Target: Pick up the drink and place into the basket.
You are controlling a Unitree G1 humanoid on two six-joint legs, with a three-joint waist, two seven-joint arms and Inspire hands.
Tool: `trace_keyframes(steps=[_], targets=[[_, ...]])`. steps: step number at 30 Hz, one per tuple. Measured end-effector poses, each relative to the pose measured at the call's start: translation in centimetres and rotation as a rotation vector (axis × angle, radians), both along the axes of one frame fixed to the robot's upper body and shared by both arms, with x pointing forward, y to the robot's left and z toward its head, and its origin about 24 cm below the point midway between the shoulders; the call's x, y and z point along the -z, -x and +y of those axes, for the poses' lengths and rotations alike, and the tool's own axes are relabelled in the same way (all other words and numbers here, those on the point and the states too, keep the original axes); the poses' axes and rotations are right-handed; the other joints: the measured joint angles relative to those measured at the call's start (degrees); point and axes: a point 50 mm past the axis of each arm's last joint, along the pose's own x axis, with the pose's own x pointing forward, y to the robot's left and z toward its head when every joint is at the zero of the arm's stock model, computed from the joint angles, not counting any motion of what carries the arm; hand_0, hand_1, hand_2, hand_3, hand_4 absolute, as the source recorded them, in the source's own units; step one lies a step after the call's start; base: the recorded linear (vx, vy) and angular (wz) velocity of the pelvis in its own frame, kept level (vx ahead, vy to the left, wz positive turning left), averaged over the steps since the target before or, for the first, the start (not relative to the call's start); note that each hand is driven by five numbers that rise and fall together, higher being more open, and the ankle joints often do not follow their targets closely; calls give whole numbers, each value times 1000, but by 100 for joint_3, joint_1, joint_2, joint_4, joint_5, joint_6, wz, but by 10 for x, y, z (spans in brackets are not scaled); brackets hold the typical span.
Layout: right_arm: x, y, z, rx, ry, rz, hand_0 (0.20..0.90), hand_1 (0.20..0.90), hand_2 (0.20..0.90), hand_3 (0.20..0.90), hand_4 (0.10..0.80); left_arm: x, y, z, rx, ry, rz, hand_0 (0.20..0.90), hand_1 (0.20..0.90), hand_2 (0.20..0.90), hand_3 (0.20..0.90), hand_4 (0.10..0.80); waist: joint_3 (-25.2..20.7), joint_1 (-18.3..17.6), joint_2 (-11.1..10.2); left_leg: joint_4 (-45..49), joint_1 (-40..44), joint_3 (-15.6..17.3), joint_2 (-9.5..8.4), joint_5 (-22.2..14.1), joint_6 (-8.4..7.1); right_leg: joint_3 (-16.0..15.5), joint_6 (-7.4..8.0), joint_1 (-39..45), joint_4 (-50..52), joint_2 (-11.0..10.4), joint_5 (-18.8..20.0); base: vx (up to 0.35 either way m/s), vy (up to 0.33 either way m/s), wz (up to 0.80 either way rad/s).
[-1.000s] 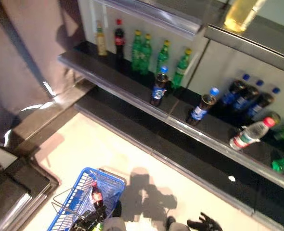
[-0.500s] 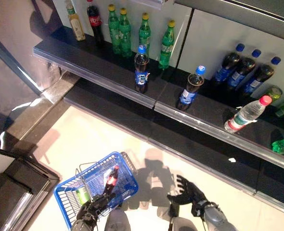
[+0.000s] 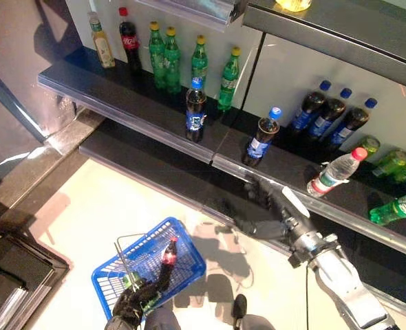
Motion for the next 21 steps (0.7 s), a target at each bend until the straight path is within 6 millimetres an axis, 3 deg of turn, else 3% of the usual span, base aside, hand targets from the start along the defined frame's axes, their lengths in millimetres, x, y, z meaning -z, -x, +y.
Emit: trace_keyframes(steps=[7, 14, 21], targets=[[-45, -19, -18, 292, -119, -269, 900, 900, 900, 900, 800, 5, 7, -6, -8, 11, 29, 300, 300, 300, 200, 100, -78, 39, 177, 17, 69, -109, -57, -3, 3, -73, 23, 161, 2, -19, -48, 62, 21, 8], [-46, -38, -36, 487, -151, -278, 900, 900, 900, 900, 800, 5, 5, -6, 10, 13, 29, 300, 300, 300, 200, 100, -7, 195, 434, 423, -281, -368, -64, -99, 10, -340, 4, 23, 352, -37, -259, -12, 18, 21], [-59, -64, -42, 635, -168, -320, 900, 900, 900, 900, 800, 0, -14, -11, 62, 26, -19, 300, 300, 300, 200, 100, 537, 449, 823, 726, -795, -557, -153, -75, 68, -369, -4, -550, 905, -157, -395, -111, 43, 6]])
